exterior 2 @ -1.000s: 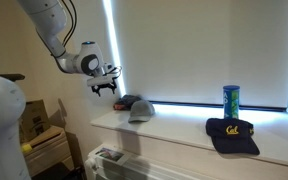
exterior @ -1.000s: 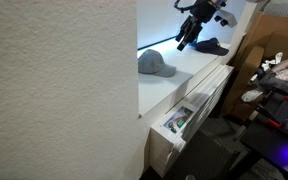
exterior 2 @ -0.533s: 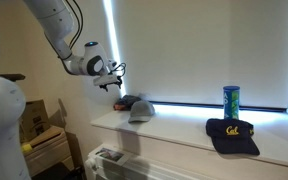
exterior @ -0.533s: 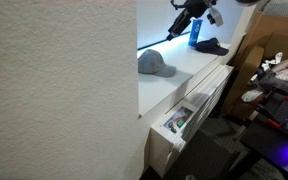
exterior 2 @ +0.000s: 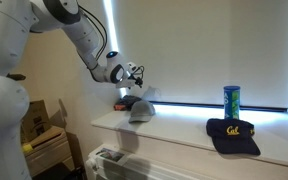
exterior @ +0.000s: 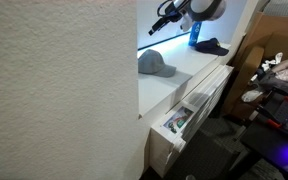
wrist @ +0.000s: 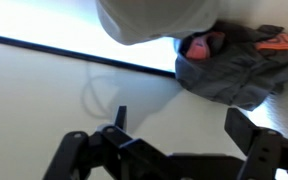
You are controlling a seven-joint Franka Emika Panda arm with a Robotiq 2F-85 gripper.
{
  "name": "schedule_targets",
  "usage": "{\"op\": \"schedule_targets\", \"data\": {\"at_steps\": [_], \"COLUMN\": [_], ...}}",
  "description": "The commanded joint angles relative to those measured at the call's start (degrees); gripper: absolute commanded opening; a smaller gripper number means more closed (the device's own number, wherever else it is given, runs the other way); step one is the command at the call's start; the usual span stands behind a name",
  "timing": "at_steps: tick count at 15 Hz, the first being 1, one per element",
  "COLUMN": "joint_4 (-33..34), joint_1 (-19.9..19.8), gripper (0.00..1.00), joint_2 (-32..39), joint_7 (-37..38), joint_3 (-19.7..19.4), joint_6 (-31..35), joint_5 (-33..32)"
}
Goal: Move the grey cap to the right and then back to the left
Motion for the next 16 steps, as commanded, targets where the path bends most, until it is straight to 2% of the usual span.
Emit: {"op": "schedule_targets", "data": {"at_steps": [1, 2, 3, 5, 6, 7, 8, 9, 10, 11, 12, 15, 16], "joint_4": [1.0, 1.8, 2.3, 2.6, 2.3, 2.3, 2.9, 2.6, 2.7, 1.3, 2.9, 2.8, 3.5], "joint_1": [2.6, 4.8, 5.9, 6.7, 5.6, 1.6, 3.7, -0.8, -2.1, -3.4, -2.8, -5.6, -7.1], "gripper": [1.0, 1.0, 1.0, 1.0, 1.0, 1.0, 1.0, 1.0, 1.0, 1.0, 1.0, 1.0, 1.0], "joint_2": [1.4, 2.6, 3.2, 3.4, 0.6, -1.2, -1.0, -2.0, -2.6, -4.0, -1.5, -2.7, -2.9], "joint_7": [1.9, 3.7, 4.6, 5.2, 6.0, 12.3, 10.2, 17.0, 18.5, 20.7, 20.8, 22.2, 21.4], "joint_3": [-4.4, -8.0, -9.7, -10.3, -8.4, -5.0, -7.1, -3.6, -2.8, -2.8, -2.0, -1.3, 0.8], "joint_6": [-1.6, -2.6, -3.0, -3.3, -7.7, -10.9, -12.9, -14.8, -16.8, -16.9, -14.1, -15.5, -19.5], "joint_5": [0.5, 0.6, 0.6, 0.7, 2.0, -3.7, 2.7, -3.3, -3.2, -4.2, -7.0, -7.2, -5.8]}}
